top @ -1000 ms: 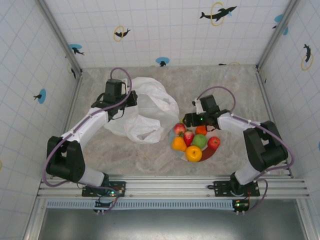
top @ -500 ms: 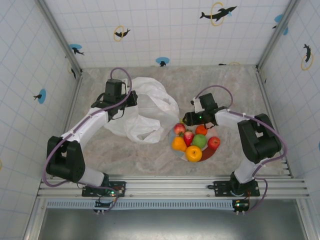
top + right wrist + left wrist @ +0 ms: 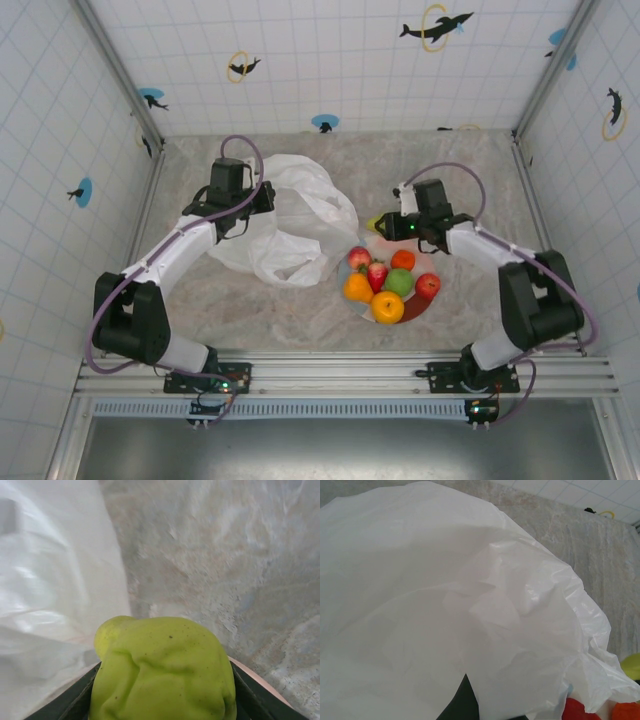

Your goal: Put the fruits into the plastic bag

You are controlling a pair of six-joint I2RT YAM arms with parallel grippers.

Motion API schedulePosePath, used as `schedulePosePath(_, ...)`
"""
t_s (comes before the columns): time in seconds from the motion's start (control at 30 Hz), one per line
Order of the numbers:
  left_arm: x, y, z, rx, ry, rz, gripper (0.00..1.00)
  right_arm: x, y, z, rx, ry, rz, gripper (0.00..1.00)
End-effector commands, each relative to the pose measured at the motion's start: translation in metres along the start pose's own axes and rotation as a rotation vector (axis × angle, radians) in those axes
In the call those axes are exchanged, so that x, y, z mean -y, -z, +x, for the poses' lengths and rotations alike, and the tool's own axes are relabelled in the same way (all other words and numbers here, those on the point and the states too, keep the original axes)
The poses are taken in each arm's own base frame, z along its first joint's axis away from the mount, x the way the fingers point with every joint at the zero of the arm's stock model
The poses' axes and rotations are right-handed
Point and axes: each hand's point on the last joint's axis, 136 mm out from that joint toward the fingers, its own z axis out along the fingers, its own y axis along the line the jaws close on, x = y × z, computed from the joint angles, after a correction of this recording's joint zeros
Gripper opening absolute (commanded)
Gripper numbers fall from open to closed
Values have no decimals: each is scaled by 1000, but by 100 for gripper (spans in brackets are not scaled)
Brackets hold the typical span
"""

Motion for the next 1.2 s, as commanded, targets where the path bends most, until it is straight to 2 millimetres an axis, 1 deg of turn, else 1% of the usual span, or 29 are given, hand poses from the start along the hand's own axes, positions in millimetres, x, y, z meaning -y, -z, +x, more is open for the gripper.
schedulePosePath(0.0, 0, 1, -4, 8, 1, 12, 0, -29, 18, -6, 93, 67, -97, 47)
schedulePosePath(0.07, 2, 1, -4, 7, 3, 18, 0, -47, 23, -1, 120, 115, -141, 46)
schedulePosePath(0.1, 3, 1, -4, 6, 6, 25, 0, -58, 25, -3, 151, 156, -160, 46)
schedulePosePath(0.13, 4, 1, -4, 6, 8, 29, 0, -66, 24, 1, 157, 192, -166, 46)
schedulePosePath(0.23, 4, 1, -3, 4, 10, 29, 0, -84, 18, 8, 160, 294, -151, 46)
schedulePosePath(0.3, 4, 1, -3, 5, 9, 29, 0, -96, 12, 8, 164, 345, -142, 45)
schedulePosePath(0.4, 4, 1, -3, 2, 13, 31, 0, -108, -3, 3, 164, 394, -112, 44)
schedulePosePath(0.6, 6, 1, -3, 2, 12, 43, 0, -126, -44, 1, 129, 476, -67, 42)
schedulePosePath(0.73, 11, 0, -1, -8, 24, 73, 0, -138, -65, -4, 150, 492, -44, 41)
schedulePosePath(0.87, 14, -1, 1, -14, 34, 92, 0, -143, -84, -18, 205, 434, -30, 40)
schedulePosePath(0.93, 15, -2, 2, -18, 39, 101, 0, -143, -90, -26, 239, 399, -14, 39)
schedulePosePath(1.0, 18, -2, 2, -24, 45, 118, 0, -136, -93, -36, 286, 340, 37, 39)
schedulePosePath(1.1, 20, -4, 5, -32, 53, 135, 0, -114, -96, -49, 327, 209, 145, 39)
schedulePosePath(1.17, 22, -5, 6, -39, 59, 148, 0, -109, -102, -53, 328, 134, 147, 39)
